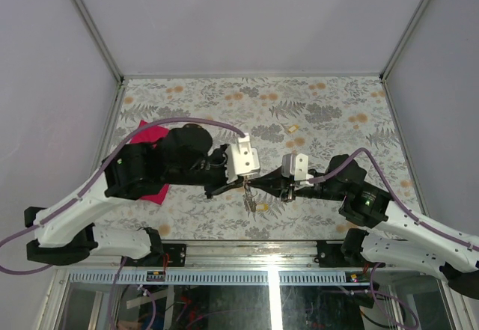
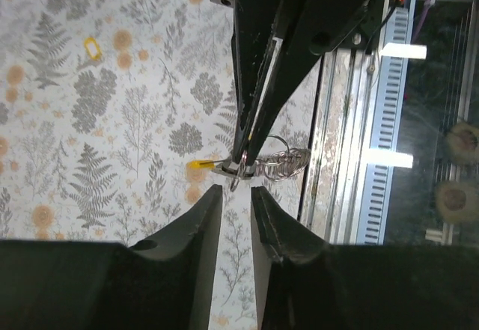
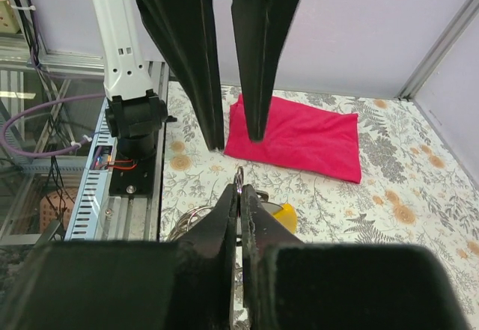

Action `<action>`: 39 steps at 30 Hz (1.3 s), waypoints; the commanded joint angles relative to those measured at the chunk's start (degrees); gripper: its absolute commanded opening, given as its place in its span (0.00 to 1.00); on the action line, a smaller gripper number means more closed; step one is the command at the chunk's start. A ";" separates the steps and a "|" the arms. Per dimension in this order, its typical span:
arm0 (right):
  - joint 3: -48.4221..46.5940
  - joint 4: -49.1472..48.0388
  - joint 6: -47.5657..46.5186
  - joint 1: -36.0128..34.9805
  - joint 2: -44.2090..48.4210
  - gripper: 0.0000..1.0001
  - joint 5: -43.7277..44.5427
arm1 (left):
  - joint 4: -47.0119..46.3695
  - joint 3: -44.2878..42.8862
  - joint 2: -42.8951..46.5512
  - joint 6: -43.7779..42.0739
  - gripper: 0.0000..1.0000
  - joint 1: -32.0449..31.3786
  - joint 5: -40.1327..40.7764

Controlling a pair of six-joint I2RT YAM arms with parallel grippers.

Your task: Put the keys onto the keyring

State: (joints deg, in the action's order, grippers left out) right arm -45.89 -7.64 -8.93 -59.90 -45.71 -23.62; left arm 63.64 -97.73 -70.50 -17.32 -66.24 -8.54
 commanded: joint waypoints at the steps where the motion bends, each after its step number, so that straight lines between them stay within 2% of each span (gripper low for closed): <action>1: -2.11 -4.58 1.65 -0.09 1.77 0.00 -1.10 | -11.74 4.29 6.42 1.44 0.24 -0.38 -0.44; 10: -2.19 -6.53 2.39 -0.09 4.27 0.00 -5.94 | -18.56 11.51 12.47 1.40 0.26 -0.39 -5.57; 25: -2.37 -9.29 4.14 -0.06 5.55 0.00 -9.24 | -20.64 12.12 11.79 -2.06 0.29 -0.36 -12.97; 34: -2.68 -9.65 4.56 -0.04 5.95 0.00 -9.60 | -20.65 12.41 10.46 -2.35 0.24 -0.32 -14.77; 39: -2.79 -9.85 4.88 -0.04 6.24 0.00 -9.54 | -19.73 12.03 9.80 -2.67 0.11 -0.36 -14.77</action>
State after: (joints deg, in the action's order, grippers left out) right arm -45.89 -12.32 -4.95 -59.90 -40.77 -32.56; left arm 46.26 -85.60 -60.42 -19.00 -66.35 -22.15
